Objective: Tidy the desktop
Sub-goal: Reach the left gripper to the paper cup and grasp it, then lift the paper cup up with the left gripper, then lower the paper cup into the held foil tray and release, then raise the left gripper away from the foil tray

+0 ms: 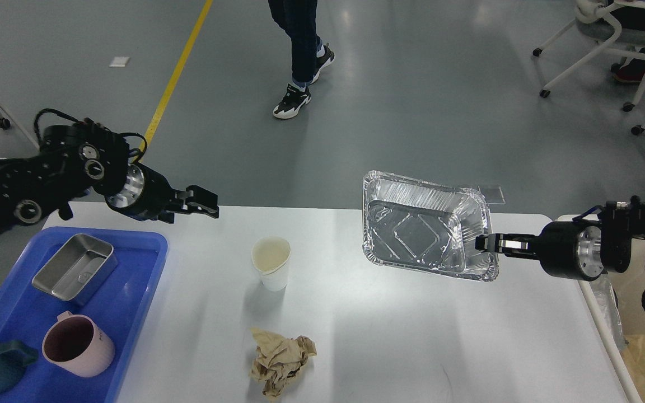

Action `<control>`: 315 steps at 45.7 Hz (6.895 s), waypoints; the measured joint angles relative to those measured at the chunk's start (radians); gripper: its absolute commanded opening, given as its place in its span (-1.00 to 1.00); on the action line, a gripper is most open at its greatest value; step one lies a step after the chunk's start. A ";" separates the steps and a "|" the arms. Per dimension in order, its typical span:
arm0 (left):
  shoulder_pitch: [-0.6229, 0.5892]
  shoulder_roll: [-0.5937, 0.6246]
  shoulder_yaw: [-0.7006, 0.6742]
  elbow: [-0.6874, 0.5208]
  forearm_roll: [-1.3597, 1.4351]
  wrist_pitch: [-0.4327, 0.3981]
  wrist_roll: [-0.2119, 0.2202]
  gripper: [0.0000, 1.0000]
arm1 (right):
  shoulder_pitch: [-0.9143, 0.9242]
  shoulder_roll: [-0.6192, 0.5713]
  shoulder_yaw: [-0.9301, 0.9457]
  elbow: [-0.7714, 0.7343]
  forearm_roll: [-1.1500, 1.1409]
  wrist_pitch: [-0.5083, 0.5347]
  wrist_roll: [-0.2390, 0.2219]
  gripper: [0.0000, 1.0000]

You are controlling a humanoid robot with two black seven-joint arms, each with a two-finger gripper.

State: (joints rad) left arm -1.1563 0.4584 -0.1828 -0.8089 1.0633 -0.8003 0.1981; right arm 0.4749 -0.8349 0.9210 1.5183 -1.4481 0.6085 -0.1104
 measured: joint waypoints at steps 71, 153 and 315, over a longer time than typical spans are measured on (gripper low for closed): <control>0.045 -0.320 0.087 0.217 -0.004 0.096 0.074 0.70 | -0.042 -0.015 0.034 0.010 0.001 -0.003 0.000 -1.00; -0.242 -0.060 -0.154 0.135 -0.225 0.049 0.055 -1.00 | -0.103 0.040 0.014 0.029 0.003 0.055 -0.001 -1.00; 0.119 -0.132 -0.683 0.246 -0.523 0.714 -0.256 0.94 | -0.034 0.015 0.020 0.014 0.074 0.101 -0.007 -1.00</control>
State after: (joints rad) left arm -1.0372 0.3267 -0.8653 -0.5631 0.5401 -0.0860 -0.0584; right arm 0.4408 -0.8199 0.9405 1.5322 -1.3737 0.7094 -0.1175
